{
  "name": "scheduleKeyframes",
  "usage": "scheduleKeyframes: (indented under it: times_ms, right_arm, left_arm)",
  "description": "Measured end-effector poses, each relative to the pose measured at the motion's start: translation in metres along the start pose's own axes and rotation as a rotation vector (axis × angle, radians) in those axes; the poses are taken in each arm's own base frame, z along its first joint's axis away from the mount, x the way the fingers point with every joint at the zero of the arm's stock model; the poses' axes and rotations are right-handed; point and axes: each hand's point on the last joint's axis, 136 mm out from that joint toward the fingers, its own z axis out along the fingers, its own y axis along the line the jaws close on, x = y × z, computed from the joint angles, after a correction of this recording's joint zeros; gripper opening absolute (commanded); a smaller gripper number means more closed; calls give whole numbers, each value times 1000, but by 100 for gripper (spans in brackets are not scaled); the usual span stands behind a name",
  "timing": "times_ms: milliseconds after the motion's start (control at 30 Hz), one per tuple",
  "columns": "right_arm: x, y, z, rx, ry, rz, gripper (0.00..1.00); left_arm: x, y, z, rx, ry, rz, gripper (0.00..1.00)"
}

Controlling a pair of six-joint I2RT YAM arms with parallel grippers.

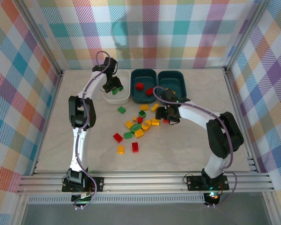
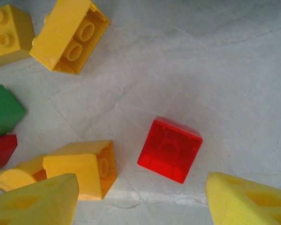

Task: Sort the legos into containers by color

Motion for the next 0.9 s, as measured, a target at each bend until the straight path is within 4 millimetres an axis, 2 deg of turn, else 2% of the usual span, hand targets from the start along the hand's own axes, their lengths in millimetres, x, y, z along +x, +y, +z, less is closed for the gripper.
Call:
scheduleKeyframes:
  times_ms: [133,233,367,500,567,600,667,800,833,900]
  right_arm:
    - [-5,0,7,19,-2,8,70]
    - [-4,-5,13,48,2,14,70]
    - [-2,-11,19,82,9,28,69]
    - [-4,-11,25,86,8,43,64]
    - [-9,-9,29,84,4,50,59]
    - [-9,-9,32,87,7,52,56]
    - [-9,-9,42,97,21,53,49]
    - [-12,-12,47,111,18,54,32]
    - [-12,-12,46,114,15,52,30]
    - [-14,-13,46,118,9,49,28]
  left_arm:
    - [1,-9,-5,52,19,3,88]
    - [0,-18,-18,101,21,5,90]
    - [3,-26,-63,182,-15,7,91]
    - [44,-14,-131,282,-80,-12,93]
    - [70,-2,-153,327,-118,-38,93]
    - [87,6,-158,340,-127,-52,93]
    - [121,20,-154,341,-121,-73,93]
    - [190,57,-119,269,-27,-112,93]
    - [205,68,-112,245,-4,-123,93]
    - [220,82,-106,217,11,-141,94]
